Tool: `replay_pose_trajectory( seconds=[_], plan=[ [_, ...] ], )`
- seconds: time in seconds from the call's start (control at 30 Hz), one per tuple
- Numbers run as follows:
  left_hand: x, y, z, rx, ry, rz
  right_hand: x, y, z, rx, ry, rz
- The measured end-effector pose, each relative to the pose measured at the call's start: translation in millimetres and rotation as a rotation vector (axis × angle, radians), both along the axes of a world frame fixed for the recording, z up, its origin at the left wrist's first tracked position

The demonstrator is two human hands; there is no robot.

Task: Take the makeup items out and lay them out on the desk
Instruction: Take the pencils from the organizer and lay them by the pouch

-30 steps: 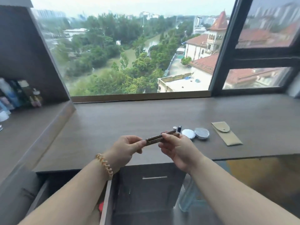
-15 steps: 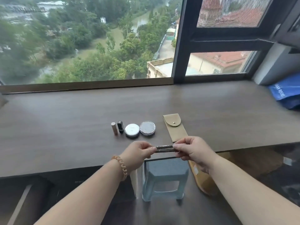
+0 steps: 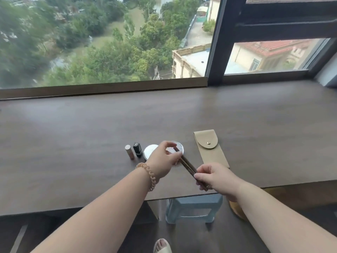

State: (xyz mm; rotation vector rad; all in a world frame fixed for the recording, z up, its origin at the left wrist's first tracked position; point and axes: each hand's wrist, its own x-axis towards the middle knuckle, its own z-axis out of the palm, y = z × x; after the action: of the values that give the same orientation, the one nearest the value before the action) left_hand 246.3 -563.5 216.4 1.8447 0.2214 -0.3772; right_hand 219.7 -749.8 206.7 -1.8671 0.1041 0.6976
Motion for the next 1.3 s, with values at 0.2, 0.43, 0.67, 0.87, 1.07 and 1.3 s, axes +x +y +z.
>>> replay_pose_trajectory(
  seconds=[0.2,0.43,0.67,0.87,1.07,1.3],
  plan=[
    [24.6,-28.1,-34.5,-0.062,0.281,-0.130,40.6,17.4,-31.2,0.165,0.176,-0.501],
    [28.2,-50.9,-75.5,-0.278,0.443,0.016,61.7,29.0,-57.9,0.136,0.259,-0.594],
    [32.9,-66.3,-94.1,-0.010,0.329,0.120,70.7,30.8,-72.4,-0.049,0.157,-0.632],
    [41.0,-77.3,-79.8,0.171,0.317,0.069,78.3,23.9,-72.8,-0.298,0.072,-0.490],
    [50.6,-81.0,-78.8,0.245,0.333,0.110,89.5,5.4,-62.1,-0.655,-0.056,-0.150],
    [49.6,-82.6,-85.3,0.447,0.229,0.127,88.8,-3.0,-63.6,-0.836,-0.258,0.087]
  ],
)
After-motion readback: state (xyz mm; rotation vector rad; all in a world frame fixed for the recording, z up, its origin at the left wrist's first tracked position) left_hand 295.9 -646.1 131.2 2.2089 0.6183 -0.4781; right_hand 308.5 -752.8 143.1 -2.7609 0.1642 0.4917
